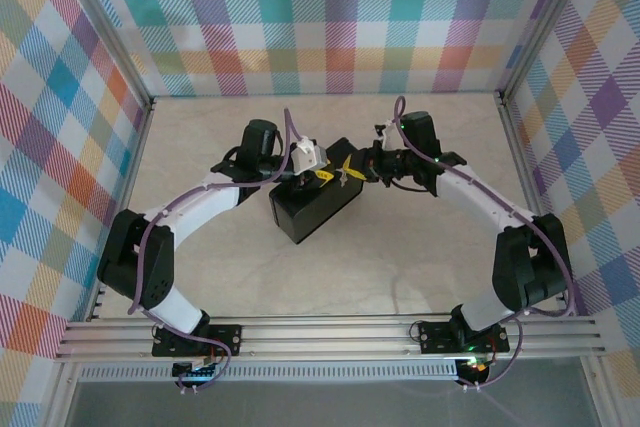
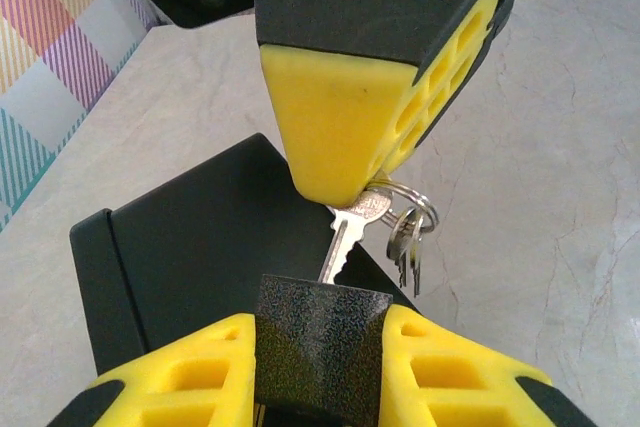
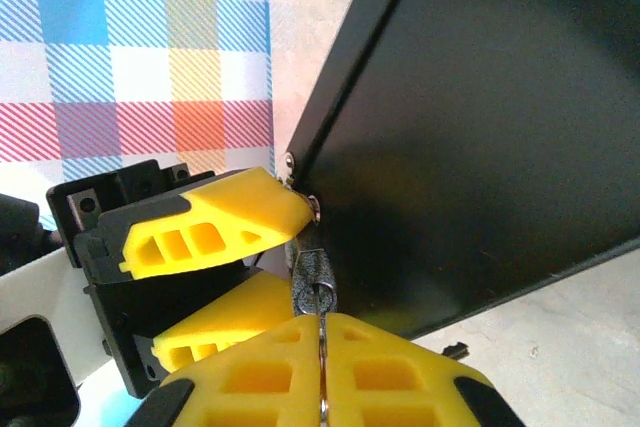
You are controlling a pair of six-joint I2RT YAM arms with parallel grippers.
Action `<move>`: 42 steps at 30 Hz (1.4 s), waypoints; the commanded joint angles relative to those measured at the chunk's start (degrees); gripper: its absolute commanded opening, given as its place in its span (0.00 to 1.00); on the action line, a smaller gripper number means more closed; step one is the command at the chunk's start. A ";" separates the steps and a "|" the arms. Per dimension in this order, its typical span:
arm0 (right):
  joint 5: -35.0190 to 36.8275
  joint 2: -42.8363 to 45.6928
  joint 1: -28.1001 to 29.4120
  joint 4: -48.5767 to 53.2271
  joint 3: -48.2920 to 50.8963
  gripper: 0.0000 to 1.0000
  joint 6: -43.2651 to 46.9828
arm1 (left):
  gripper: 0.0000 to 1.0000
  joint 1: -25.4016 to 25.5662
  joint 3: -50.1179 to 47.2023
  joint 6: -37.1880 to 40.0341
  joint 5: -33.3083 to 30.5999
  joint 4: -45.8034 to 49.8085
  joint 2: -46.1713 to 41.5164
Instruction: Unlock a padlock with a key
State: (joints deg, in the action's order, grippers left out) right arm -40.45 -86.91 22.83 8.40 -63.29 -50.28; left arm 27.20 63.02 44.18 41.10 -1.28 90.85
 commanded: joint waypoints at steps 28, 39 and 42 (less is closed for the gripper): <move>-11.33 1.45 -1.72 -4.69 6.07 0.20 1.77 | 0.10 -1.84 -0.82 1.96 -0.96 5.87 0.08; -12.28 0.13 -3.55 -4.08 5.12 0.25 3.09 | 0.09 -1.98 -0.53 2.40 -0.40 7.44 -0.39; -12.20 0.70 -4.55 -1.98 5.10 0.26 4.54 | 0.09 -2.11 -0.48 2.39 -0.41 7.44 -0.41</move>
State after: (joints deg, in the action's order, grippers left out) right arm -51.33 -86.46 19.42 4.43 -57.74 -48.53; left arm 26.30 63.16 46.28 41.43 0.10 90.76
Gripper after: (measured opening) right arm 0.256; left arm 0.253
